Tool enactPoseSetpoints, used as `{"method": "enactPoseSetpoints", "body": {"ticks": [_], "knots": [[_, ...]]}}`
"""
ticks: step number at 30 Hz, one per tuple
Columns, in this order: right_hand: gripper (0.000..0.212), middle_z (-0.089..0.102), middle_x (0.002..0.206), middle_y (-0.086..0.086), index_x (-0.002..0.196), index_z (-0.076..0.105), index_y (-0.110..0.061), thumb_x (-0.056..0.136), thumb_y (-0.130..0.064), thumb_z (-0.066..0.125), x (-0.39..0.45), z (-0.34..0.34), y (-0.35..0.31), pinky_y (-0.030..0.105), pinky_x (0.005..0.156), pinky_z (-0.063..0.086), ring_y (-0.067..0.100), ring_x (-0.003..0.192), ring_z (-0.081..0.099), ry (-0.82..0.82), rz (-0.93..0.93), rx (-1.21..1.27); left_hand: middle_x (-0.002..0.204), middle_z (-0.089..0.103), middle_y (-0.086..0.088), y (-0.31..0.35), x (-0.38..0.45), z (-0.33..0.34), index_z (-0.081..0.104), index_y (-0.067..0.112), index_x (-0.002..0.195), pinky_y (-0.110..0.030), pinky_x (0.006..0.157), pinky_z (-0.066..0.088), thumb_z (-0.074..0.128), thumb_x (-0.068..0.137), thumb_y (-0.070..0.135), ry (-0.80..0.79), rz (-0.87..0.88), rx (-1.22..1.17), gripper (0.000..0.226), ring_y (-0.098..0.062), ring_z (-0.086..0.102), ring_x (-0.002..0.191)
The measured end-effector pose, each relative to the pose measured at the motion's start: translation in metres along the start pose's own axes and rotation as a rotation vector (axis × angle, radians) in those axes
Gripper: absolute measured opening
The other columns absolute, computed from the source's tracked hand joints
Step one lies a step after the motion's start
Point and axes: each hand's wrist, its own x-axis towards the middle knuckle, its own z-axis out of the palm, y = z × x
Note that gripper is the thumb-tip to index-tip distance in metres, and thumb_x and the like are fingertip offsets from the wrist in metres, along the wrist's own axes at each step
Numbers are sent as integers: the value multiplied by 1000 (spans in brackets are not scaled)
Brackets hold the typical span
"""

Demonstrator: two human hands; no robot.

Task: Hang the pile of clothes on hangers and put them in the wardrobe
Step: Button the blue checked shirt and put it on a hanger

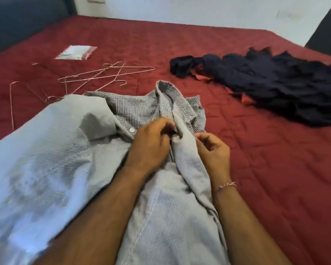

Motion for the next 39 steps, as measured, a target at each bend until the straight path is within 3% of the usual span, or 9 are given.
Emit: {"method": "enactPoseSetpoints", "body": {"ticks": [3,7,10,18,21,27,30,34,39], "knots": [[27,68,64,-17,80,69,-15,89,10,69,-10,2,-17,11,62,49,-4,60,57,14,86,29,110,72,4,-4,-21,-15,71,18,111,-29,96,49,55,81,-6,29,-53,85,41,-16,65,105],[28,68,64,-13,74,69,-13,88,11,69,-11,2,-20,14,61,49,0,59,56,2,100,26,124,59,9,-11,-25,-23,75,34,101,-46,106,29,69,89,35,87,-79,581,13,-21,45,122],[27,61,57,-9,73,66,-10,90,11,65,-13,2,-19,16,52,44,3,50,50,42,118,130,119,54,13,-10,-26,-26,74,39,101,-47,111,25,65,91,54,-24,-91,633,20,-17,41,121],[22,62,71,7,79,63,-11,97,1,57,-20,1,-45,31,60,53,18,63,59,178,292,547,122,59,1,0,-36,-40,58,26,124,-44,105,38,66,96,42,19,-179,616,33,-21,54,117],[15,67,79,6,86,66,-12,99,-7,59,-23,-1,-74,35,72,55,20,77,62,219,251,627,112,62,7,2,-45,-50,66,30,108,-46,112,33,65,96,48,23,-180,709,22,-18,54,113],[9,69,87,13,99,67,-4,101,-10,61,-81,22,-126,36,68,57,22,75,64,-15,238,435,71,67,14,43,-53,-81,66,27,79,-33,68,52,79,86,39,325,-211,117,19,-12,63,71],[12,66,89,23,102,63,5,98,-7,63,-121,39,-120,49,72,56,31,75,62,-57,311,439,68,70,9,63,-79,-84,70,24,78,-35,65,55,80,83,41,241,-322,-175,20,-14,65,66],[10,53,64,9,87,61,-2,93,5,64,-147,41,-104,29,49,46,19,57,47,-34,310,445,72,75,1,70,-130,-77,74,15,82,-35,67,58,77,92,19,158,-441,-409,12,-9,67,66],[13,43,57,4,70,53,-7,76,0,63,-150,39,-99,33,50,47,18,49,44,-60,309,456,61,68,10,74,-151,-78,74,9,83,-17,58,48,72,96,17,214,-482,-502,15,1,58,57]]}}
